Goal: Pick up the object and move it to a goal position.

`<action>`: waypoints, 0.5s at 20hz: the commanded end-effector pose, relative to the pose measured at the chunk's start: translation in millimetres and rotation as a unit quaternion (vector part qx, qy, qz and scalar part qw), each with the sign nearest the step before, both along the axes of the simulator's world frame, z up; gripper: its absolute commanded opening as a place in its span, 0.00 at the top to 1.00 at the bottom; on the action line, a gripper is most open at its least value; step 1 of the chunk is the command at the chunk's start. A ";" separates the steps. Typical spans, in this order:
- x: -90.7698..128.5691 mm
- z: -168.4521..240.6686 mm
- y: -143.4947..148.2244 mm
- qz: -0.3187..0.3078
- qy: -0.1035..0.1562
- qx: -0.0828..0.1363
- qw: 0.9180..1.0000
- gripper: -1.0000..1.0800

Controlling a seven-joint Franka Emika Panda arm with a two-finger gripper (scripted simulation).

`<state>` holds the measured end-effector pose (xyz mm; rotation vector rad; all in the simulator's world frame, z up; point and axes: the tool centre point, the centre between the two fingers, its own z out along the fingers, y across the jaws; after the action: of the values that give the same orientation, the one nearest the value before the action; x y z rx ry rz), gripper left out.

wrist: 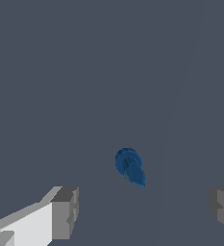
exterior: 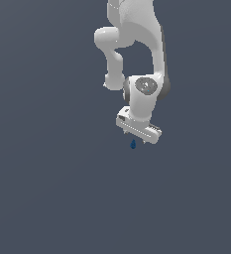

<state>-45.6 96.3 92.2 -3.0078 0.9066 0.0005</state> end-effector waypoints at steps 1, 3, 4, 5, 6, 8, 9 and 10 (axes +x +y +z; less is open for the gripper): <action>-0.2 -2.6 0.0 0.000 0.000 0.000 1.000 0.04; -0.3 -8.0 -0.1 0.000 0.000 0.000 1.000 0.04; -0.5 -11.6 0.0 0.000 0.000 0.000 1.000 0.04; -0.7 -15.9 -0.2 -0.001 0.000 0.000 1.000 0.04; -0.8 -20.8 -0.3 -0.001 0.000 0.000 1.000 0.04; -1.3 -31.5 -0.3 -0.001 0.000 0.000 1.000 0.04; -1.4 -36.1 -0.4 -0.002 0.000 0.000 1.000 0.04; -1.4 -40.0 -0.2 -0.002 0.000 0.000 1.000 0.04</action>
<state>-46.9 96.0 59.0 -3.0068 0.9113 0.0007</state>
